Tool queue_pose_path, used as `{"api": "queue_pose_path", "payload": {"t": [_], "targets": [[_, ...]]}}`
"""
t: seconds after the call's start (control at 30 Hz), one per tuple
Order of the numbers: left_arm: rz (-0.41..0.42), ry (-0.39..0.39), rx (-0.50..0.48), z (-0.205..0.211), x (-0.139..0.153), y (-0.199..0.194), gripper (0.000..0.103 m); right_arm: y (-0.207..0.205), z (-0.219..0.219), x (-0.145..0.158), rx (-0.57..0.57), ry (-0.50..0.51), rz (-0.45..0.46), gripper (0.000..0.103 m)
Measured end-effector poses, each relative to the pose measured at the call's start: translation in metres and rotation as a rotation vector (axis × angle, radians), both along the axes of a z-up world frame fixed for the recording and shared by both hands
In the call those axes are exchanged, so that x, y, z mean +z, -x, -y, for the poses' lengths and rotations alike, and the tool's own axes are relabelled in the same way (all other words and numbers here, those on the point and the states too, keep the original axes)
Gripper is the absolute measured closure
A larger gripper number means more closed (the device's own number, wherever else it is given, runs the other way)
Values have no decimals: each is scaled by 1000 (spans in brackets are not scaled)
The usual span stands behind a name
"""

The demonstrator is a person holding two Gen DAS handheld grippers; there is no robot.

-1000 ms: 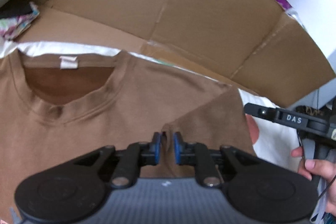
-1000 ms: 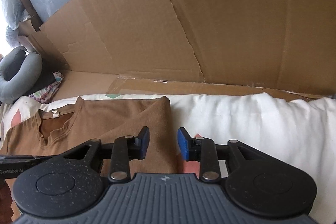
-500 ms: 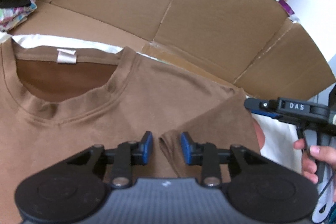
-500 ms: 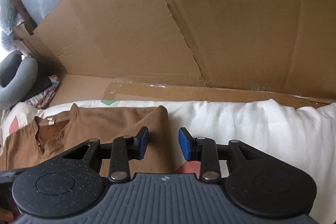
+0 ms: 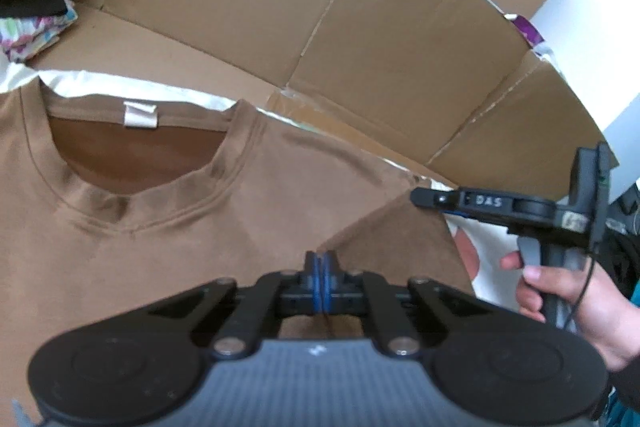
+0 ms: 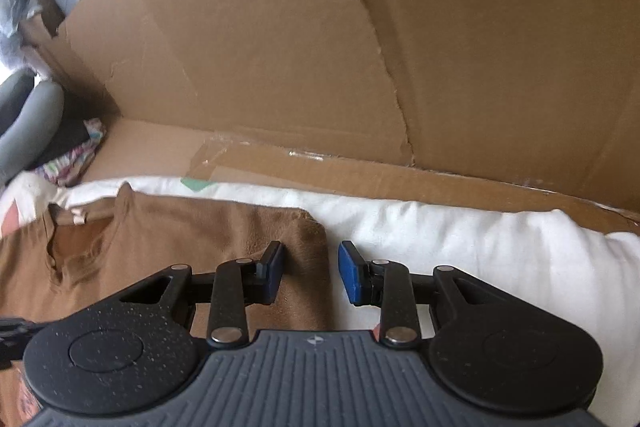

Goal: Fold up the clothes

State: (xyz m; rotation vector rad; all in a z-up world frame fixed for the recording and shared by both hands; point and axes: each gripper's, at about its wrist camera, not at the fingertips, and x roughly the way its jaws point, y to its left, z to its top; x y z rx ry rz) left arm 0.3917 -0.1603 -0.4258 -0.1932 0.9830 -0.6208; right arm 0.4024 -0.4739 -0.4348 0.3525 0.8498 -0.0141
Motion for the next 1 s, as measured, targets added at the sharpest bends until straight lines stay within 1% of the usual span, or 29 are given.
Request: {"api": "queue_pose_path", "payload": {"t": [0.03, 0.13, 0.23, 0.3, 0.37, 0.47, 0.5, 0.57, 0.6, 0.63, 0.77, 0.83, 0.93, 1.0], "targets": [[1, 0, -1, 1, 1, -1, 101, 0, -1, -1, 7, 5, 2, 82], [6, -1, -3, 4, 4, -2, 101, -2, -5, 0, 37, 40, 1, 94], [12, 3, 0, 7, 7, -2, 102, -4, -10, 5, 59, 96, 1, 97], [21, -5, 7, 9, 7, -1, 101, -3, -12, 10, 51, 123, 3, 98], [30, -38, 13, 12, 3, -2, 102, -5, -16, 10, 61, 160, -6, 97], [11, -80, 20, 16, -11, -9, 102, -11, -14, 5, 62, 160, -34, 95], [8, -87, 20, 17, -14, -11, 101, -12, -11, 5, 55, 148, -38, 90], [-1, -85, 21, 16, -17, -13, 101, -9, 0, 9, 41, 90, -31, 88], [-6, -78, 24, 15, -17, -13, 101, -6, 4, 13, 36, 71, -24, 78], [-9, -72, 25, 14, -18, -13, 101, -2, 8, 17, 30, 60, -16, 74], [-18, -57, 34, 11, -20, -17, 101, 21, 20, 32, 32, -15, -1, 72], [-20, -50, 39, 11, -19, -18, 101, 37, 21, 37, 39, -36, 1, 71], [-32, -59, 37, 12, -20, -20, 100, 62, 17, 36, 53, -52, -13, 71], [-44, -66, 36, 13, -20, -21, 95, 80, 11, 33, 66, -30, -29, 71]]}}
